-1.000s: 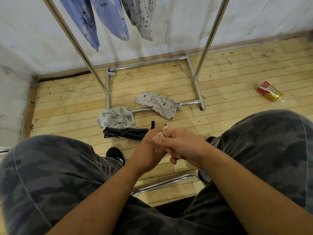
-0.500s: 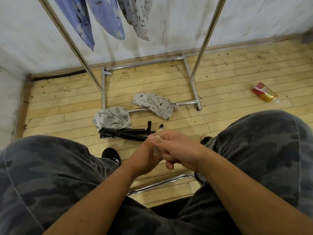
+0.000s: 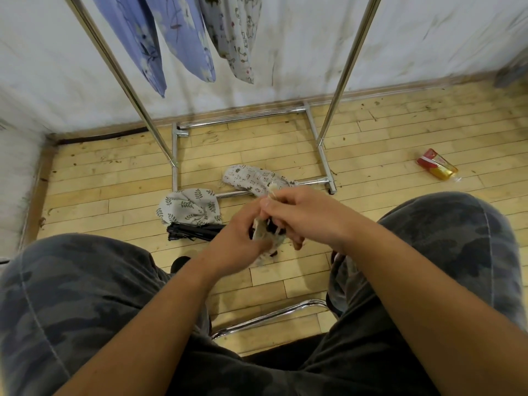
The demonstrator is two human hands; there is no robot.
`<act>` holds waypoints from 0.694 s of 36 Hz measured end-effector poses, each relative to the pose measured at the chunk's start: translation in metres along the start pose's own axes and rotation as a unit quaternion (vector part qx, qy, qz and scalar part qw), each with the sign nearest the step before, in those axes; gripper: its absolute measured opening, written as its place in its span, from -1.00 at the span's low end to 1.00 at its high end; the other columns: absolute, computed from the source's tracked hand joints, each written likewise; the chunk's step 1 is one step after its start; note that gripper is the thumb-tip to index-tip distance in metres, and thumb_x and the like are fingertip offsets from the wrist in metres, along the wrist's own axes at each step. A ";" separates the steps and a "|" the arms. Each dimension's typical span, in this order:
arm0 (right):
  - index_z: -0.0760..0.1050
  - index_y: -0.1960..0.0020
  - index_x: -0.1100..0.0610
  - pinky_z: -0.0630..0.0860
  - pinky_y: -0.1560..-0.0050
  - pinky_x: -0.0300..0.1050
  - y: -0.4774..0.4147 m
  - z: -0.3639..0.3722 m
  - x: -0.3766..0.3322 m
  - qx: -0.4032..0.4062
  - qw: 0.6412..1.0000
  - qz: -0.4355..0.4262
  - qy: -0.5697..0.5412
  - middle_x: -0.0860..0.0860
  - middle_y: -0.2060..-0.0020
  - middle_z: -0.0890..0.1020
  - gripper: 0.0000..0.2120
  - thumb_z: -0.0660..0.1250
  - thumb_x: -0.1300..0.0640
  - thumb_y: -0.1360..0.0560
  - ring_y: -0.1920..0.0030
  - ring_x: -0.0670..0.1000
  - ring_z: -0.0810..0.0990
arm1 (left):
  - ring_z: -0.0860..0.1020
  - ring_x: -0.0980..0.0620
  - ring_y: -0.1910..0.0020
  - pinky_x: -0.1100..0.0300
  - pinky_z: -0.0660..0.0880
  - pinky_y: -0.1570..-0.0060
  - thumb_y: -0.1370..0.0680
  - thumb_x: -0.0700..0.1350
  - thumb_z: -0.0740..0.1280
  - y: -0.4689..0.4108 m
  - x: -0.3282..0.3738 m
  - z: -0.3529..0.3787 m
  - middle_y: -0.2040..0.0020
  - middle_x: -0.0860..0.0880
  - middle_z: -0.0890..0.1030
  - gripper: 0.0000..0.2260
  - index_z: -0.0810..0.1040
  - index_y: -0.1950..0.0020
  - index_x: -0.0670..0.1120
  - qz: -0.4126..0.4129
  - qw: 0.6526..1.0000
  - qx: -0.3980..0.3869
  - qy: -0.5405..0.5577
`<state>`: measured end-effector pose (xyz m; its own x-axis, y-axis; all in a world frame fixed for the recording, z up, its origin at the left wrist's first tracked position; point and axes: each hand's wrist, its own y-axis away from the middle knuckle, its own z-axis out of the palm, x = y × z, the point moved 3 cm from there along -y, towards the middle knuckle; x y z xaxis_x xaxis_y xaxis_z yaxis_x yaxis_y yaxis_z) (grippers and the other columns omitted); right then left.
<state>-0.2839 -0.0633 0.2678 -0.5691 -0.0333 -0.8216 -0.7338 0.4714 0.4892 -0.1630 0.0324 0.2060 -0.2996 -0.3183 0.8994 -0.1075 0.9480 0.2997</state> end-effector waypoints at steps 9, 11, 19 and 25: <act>0.60 0.06 0.13 0.53 0.30 -0.16 0.007 -0.019 -0.042 0.006 0.998 -0.008 0.066 -0.06 0.38 0.49 -0.57 0.15 -0.16 -0.70 0.46 -0.06 0.46 | 0.67 0.00 -0.12 0.03 0.51 -0.26 -0.64 -0.29 0.29 -0.007 0.050 -0.039 0.03 -0.01 0.72 -0.85 0.58 0.08 -0.10 0.051 0.995 0.045 0.075; 0.59 0.08 0.14 0.53 0.26 -0.12 0.011 -0.026 -0.052 0.024 0.996 -0.009 0.090 -0.04 0.38 0.50 -0.55 0.14 -0.16 -0.71 0.46 -0.04 0.47 | 0.68 0.04 -0.09 0.12 0.52 -0.18 -0.64 -0.24 0.33 -0.009 0.064 -0.044 0.04 0.00 0.73 -0.87 0.60 0.08 -0.08 0.065 0.995 0.042 0.065; 0.52 0.20 0.15 0.44 0.38 -0.23 0.029 -0.056 -0.092 0.092 0.983 -0.051 0.151 -0.01 0.49 0.51 -0.61 0.26 -0.09 -0.67 0.49 -0.06 0.48 | 0.64 0.28 0.16 0.44 0.46 0.13 -0.64 -0.17 0.37 -0.013 0.115 -0.061 0.15 0.19 0.71 -0.86 0.68 0.00 0.05 0.112 0.990 0.085 0.021; 0.57 0.05 0.26 0.49 0.34 -0.23 0.040 -0.083 -0.126 0.120 0.974 -0.089 0.168 -0.06 0.47 0.52 -0.67 0.32 -0.03 -0.63 0.47 -0.12 0.50 | 0.64 0.35 0.06 0.43 0.51 0.07 -0.64 -0.03 0.37 -0.019 0.157 -0.080 0.08 0.34 0.69 -0.85 0.66 0.00 0.23 0.146 0.979 0.140 -0.034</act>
<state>-0.2725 -0.1135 0.4156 -0.5592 -0.4018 -0.7251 -0.7472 0.6233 0.2308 -0.1324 -0.0350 0.3668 -0.4182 -0.0420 0.9074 -0.2603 0.9626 -0.0754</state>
